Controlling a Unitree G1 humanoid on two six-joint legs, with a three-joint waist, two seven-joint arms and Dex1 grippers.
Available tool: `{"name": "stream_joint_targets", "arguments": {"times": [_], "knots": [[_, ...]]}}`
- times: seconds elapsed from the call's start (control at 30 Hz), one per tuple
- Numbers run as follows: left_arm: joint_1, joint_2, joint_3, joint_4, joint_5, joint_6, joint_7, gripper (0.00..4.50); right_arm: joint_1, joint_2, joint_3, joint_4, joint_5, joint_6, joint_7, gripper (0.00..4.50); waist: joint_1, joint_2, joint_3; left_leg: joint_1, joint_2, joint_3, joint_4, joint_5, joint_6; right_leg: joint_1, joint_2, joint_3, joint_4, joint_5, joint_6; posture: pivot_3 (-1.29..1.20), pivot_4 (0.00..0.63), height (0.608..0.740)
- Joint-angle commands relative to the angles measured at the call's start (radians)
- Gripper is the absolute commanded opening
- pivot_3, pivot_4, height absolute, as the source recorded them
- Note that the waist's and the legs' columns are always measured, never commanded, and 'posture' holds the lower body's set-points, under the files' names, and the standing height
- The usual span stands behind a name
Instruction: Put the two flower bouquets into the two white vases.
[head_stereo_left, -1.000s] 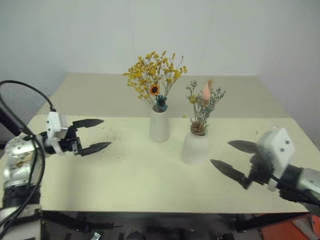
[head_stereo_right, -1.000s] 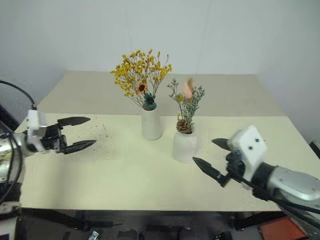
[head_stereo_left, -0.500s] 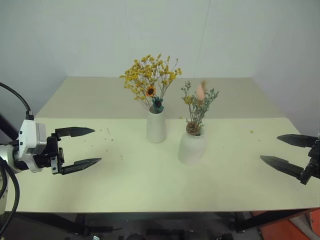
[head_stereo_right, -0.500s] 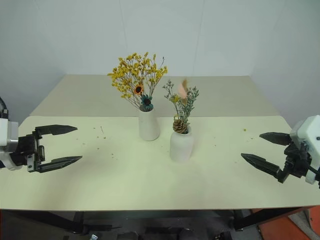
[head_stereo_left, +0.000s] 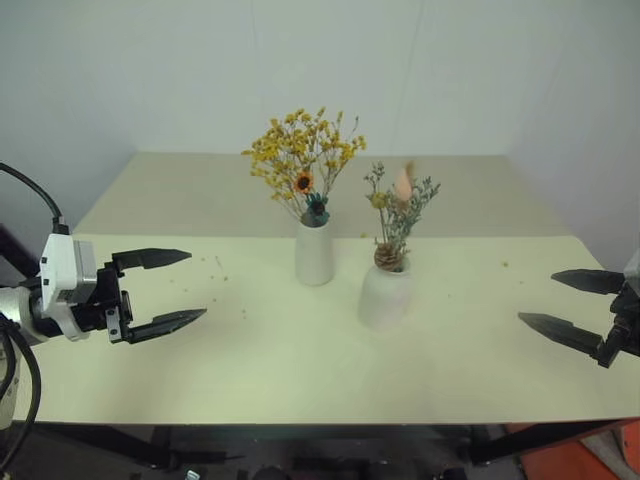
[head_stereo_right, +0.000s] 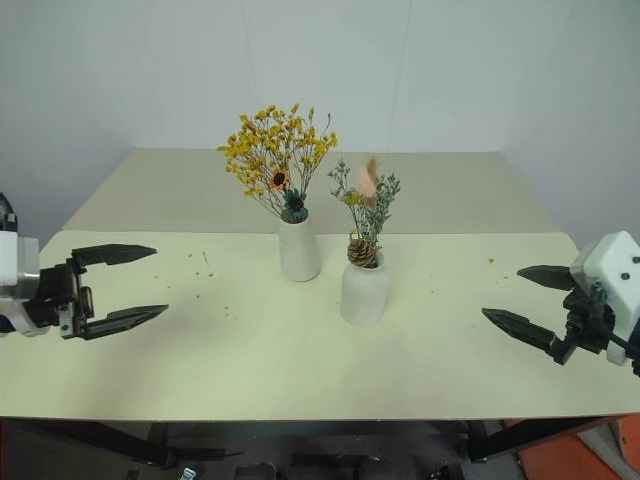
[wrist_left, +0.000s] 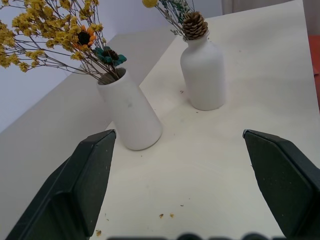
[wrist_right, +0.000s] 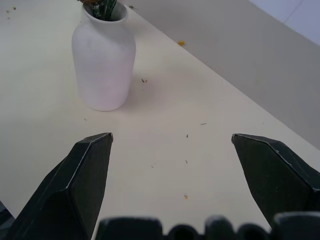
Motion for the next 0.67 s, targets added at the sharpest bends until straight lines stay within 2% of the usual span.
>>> {"name": "stream_joint_targets", "arguments": {"times": [0.03,0.33,0.67], "knots": [[-0.031,0.010,-0.007,0.006,-0.017,-0.013,-0.006,4.45,0.013,0.011,-0.068,-0.032,-0.005,0.014,-0.002,4.50,-0.001,0.000,0.000,0.000,0.000,0.000,0.000,0.000,0.000,0.000,0.000,0.000,0.000,0.000,0.000,0.00,0.150,0.740],[-0.102,0.026,-0.067,0.049,-0.009,-0.007,-0.043,4.45,0.081,0.059,-0.141,-0.114,0.006,0.066,-0.019,4.50,-0.001,0.000,0.000,0.000,0.000,0.000,0.000,0.000,0.000,0.000,0.000,0.000,0.000,0.000,0.000,0.00,0.150,0.740],[-0.154,0.012,-0.110,0.053,-0.002,-0.012,-0.025,4.45,0.076,0.068,-0.116,-0.125,-0.005,0.063,-0.048,4.50,-0.004,0.000,0.000,-0.001,0.000,0.000,0.000,0.000,0.000,-0.001,0.000,0.000,0.000,0.000,0.000,0.00,0.150,0.740]]}}
